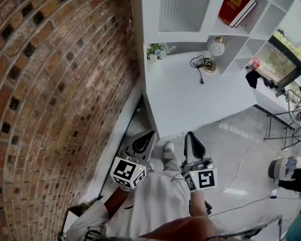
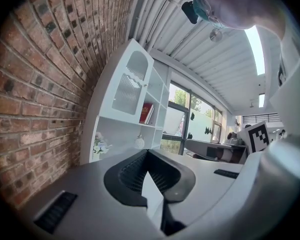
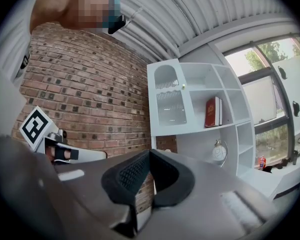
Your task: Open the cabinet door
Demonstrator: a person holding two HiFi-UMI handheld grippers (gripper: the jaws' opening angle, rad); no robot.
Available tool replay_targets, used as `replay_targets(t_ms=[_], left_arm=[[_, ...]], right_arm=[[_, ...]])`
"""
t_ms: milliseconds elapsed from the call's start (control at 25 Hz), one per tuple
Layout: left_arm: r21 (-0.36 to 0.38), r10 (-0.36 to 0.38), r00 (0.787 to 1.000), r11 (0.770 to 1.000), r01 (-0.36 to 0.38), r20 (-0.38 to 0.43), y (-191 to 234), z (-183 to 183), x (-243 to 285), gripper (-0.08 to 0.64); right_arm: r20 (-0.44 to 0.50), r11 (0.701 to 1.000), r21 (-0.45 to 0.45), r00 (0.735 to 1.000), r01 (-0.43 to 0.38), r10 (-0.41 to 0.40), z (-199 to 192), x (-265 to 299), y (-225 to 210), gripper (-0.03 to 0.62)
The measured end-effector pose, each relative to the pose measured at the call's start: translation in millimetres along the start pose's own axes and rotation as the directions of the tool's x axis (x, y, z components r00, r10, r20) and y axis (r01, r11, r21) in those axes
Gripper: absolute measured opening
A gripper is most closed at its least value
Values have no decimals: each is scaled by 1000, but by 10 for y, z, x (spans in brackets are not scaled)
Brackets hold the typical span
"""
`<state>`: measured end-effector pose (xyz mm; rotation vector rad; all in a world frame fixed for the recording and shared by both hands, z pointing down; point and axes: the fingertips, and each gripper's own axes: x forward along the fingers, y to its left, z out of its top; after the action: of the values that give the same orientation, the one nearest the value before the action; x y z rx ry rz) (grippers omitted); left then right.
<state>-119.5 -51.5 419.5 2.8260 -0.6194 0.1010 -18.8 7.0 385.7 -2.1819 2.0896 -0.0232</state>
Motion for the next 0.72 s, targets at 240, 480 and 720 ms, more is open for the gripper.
replay_targets(t_ms=[240,480,720], left_arm=[[4,25,1000,1000,-25,10,101,75,339,9],[8,32,999,999,-32,20,117,201,712,9],[9,48,999,999,-49,19,234,266,1117,9]], right_arm=[[-23,1000,-18,1000,-19,18,-18,258,-287,11],[24,999,-19,999,-49,49,81,472,-611,11],[-12,999,-12,999,-43,43,-10,717,-984,11]])
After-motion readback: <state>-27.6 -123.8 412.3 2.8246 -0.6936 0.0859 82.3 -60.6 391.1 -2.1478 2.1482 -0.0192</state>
